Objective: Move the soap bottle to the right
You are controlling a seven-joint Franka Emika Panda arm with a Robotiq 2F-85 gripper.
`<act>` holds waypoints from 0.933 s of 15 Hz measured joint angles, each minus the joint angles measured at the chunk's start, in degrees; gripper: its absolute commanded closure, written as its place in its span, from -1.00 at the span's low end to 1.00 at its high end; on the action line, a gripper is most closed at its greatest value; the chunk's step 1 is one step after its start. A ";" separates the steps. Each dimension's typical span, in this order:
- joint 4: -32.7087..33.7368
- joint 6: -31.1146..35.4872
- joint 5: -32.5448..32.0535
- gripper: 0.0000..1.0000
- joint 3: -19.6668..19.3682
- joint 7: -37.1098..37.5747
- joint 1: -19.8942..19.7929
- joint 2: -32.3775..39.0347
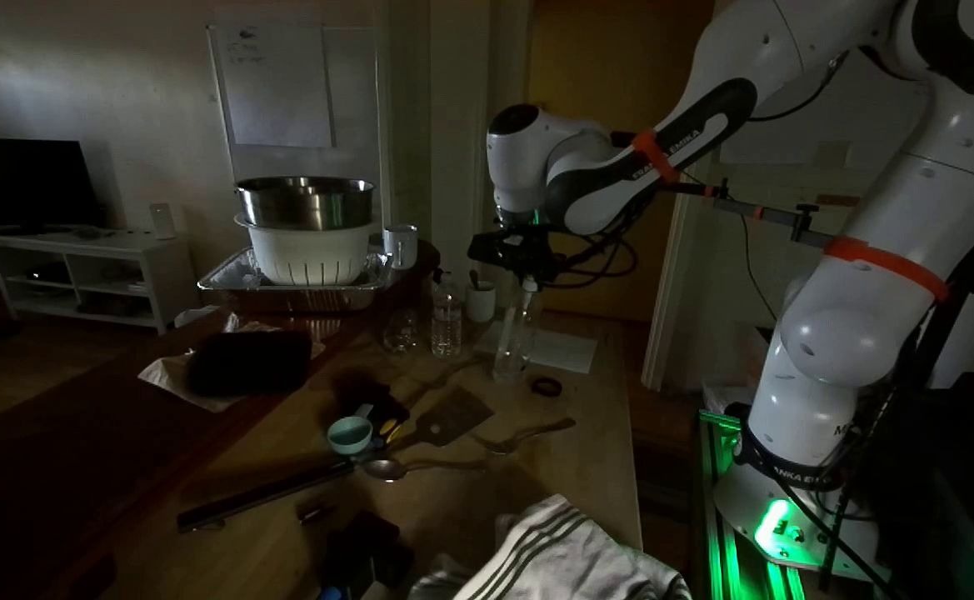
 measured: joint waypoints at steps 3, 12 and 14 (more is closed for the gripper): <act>0.12 0.00 -0.36 -0.03 -0.80 0.81 0.20 0.94; 2.61 -0.17 4.23 -1.00 -2.91 -6.56 3.66 -0.78; 3.63 -0.50 9.79 -1.00 -3.46 -13.58 5.40 -2.80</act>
